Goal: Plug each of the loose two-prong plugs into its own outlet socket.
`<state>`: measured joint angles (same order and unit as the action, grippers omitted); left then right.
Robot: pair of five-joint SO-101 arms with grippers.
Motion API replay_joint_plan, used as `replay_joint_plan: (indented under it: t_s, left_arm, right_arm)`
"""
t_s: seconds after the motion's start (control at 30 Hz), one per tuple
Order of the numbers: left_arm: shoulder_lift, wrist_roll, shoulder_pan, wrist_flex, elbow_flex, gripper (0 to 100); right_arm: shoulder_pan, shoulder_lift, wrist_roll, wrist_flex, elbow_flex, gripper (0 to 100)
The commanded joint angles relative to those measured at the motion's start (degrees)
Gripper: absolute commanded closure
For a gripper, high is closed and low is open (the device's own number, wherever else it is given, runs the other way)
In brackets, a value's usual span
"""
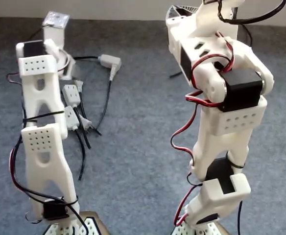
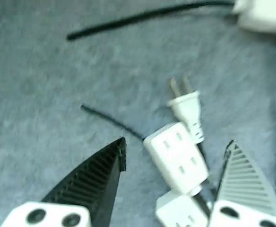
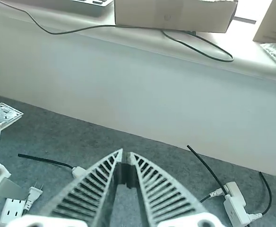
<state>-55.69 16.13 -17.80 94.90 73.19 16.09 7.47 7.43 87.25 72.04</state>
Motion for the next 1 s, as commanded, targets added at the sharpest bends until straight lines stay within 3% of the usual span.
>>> replay_joint_plan:
  t_s: [0.0,0.2,0.47,0.83,0.97]
  left_arm:
    - [3.6,0.3,-4.3,2.8,2.0,70]
    - [3.5,0.4,-6.5,3.5,-2.9,71]
    - [3.6,0.2,-2.7,1.2,-12.5,71]
    - [4.1,-5.5,1.5,-3.0,-12.4,71]
    - [3.8,-5.5,1.5,-2.5,-7.0,71]
  right_arm:
    - [-0.8,-0.4,0.6,-1.0,0.1,98.5]
    - [-0.8,-0.4,0.6,-1.0,0.1,98.5]
    - [-0.9,-0.4,0.7,-1.0,0.1,98.5]
    - [-2.0,-0.3,0.7,-1.5,0.1,98.5]
    - [-2.0,-0.3,0.7,-1.5,0.1,98.5]
